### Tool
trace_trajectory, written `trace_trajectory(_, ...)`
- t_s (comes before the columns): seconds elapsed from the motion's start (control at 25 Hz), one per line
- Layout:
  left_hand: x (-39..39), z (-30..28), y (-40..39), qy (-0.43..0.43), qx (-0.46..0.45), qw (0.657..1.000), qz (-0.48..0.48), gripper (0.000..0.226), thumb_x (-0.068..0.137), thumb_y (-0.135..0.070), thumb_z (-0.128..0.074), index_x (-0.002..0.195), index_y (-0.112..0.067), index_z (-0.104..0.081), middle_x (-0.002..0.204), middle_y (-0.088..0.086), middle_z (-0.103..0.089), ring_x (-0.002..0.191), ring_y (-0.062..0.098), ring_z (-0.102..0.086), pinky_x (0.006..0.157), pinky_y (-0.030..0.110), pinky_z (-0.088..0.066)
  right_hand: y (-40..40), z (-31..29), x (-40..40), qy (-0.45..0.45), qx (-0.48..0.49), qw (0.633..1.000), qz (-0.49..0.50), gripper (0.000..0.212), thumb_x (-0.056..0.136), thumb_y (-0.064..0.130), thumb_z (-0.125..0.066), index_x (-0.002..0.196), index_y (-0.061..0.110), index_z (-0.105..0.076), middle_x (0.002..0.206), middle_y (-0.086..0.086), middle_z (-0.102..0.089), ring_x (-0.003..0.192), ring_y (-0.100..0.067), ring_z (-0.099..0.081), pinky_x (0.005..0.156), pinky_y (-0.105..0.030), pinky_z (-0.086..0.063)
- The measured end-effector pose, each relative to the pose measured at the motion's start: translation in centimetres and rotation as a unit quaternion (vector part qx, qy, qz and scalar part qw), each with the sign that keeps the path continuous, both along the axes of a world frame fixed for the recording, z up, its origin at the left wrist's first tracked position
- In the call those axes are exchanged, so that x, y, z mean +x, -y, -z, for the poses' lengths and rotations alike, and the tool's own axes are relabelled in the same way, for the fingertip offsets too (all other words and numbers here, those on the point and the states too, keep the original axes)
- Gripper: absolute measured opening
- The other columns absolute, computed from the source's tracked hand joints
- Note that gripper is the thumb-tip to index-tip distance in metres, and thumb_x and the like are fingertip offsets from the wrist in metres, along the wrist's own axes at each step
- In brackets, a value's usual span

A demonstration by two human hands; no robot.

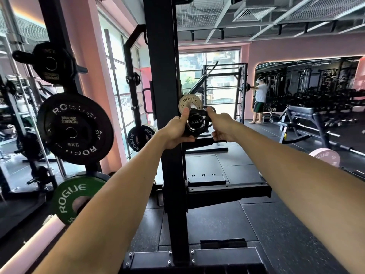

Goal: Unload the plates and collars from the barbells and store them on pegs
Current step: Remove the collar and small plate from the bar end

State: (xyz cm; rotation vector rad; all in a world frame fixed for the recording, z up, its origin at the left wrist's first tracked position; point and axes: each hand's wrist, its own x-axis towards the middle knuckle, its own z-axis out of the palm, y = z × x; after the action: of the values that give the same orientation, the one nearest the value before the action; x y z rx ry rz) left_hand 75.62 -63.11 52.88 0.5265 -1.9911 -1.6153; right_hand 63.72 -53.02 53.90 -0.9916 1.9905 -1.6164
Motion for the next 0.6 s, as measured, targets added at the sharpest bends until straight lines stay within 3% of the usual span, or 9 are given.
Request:
trace_trajectory(0.12, 0.0, 0.1, 0.7, 0.001, 0.028, 0.999, 0.018, 0.068, 0.097, -0.059, -0.033, 0.128, -0.003, -0.053, 0.116, 0.017, -0.067, 0.098, 0.026, -0.067, 0.068, 0.029, -0.058, 1.0, -0.2, -0.9, -0.052, -0.006, 0.999, 0.001, 0.06, 0.094, 0.06, -0.039, 0.1, 0.003, -0.056, 0.067, -0.007, -0.047, 0.052, -0.02, -0.042, 0.058, -0.033, -0.041)
trace_trajectory(0.24, -0.1, 0.1, 1.1, 0.005, 0.042, 0.999, 0.024, 0.067, 0.094, -0.06, -0.04, 0.135, -0.006, -0.04, 0.124, 0.019, -0.062, 0.094, 0.028, -0.07, 0.073, 0.034, -0.059, 0.8, 0.2, -1.7, -0.215, -0.025, 0.976, 0.01, 0.054, 0.098, 0.055, -0.035, 0.074, 0.011, -0.056, 0.059, -0.004, -0.047, 0.052, -0.018, -0.043, 0.056, -0.029, -0.036)
trace_trajectory(0.32, -0.1, 0.3, 1.1, 0.018, 0.02, 0.999, 0.02, 0.058, 0.095, -0.055, -0.042, 0.132, -0.01, -0.032, 0.124, 0.019, -0.059, 0.092, 0.029, -0.069, 0.076, 0.037, -0.059, 0.4, 0.6, -2.0, -0.284, -0.055, 0.957, 0.006, 0.048, 0.101, 0.048, -0.032, 0.083, 0.012, -0.059, 0.062, -0.004, -0.051, 0.057, -0.017, -0.046, 0.056, -0.028, -0.035)
trace_trajectory(0.44, -0.2, 0.9, 1.1, 0.027, -0.055, 0.998, -0.013, 0.035, 0.101, -0.044, -0.039, 0.118, -0.015, -0.031, 0.122, 0.02, -0.054, 0.089, 0.029, -0.066, 0.075, 0.037, -0.06, 0.6, 1.5, -2.5, -0.298, -0.08, 0.951, -0.012, 0.043, 0.101, 0.047, -0.033, 0.107, 0.016, -0.062, 0.084, -0.009, -0.064, 0.078, -0.023, -0.057, 0.069, -0.03, -0.041)
trace_trajectory(0.48, -0.3, 1.1, 1.0, 0.019, -0.057, 0.998, -0.019, 0.032, 0.102, -0.043, -0.038, 0.116, -0.015, -0.031, 0.123, 0.021, -0.054, 0.088, 0.029, -0.066, 0.074, 0.038, -0.06, 0.9, 1.6, -2.5, -0.29, -0.082, 0.954, -0.009, 0.043, 0.101, 0.047, -0.034, 0.105, 0.015, -0.062, 0.084, -0.008, -0.063, 0.082, -0.025, -0.056, 0.071, -0.031, -0.04)
trace_trajectory(0.56, -0.6, 0.9, 0.8, 0.014, -0.025, 0.999, -0.015, 0.033, 0.102, -0.043, -0.039, 0.119, -0.016, -0.031, 0.124, 0.02, -0.056, 0.093, 0.034, -0.067, 0.076, 0.041, -0.06, 1.4, 1.5, -2.9, -0.258, -0.058, 0.964, 0.022, 0.048, 0.099, 0.053, -0.036, 0.096, 0.009, -0.057, 0.075, -0.003, -0.055, 0.074, -0.026, -0.052, 0.065, -0.031, -0.037)
trace_trajectory(0.6, -0.7, 0.7, 0.8, 0.014, -0.009, 1.0, -0.015, 0.035, 0.102, -0.043, -0.039, 0.122, -0.016, -0.031, 0.124, 0.02, -0.057, 0.097, 0.035, -0.067, 0.078, 0.043, -0.06, 1.7, 1.4, -3.1, -0.231, -0.03, 0.971, 0.047, 0.056, 0.095, 0.059, -0.038, 0.1, 0.006, -0.055, 0.076, -0.004, -0.053, 0.067, -0.025, -0.05, 0.06, -0.029, -0.037)
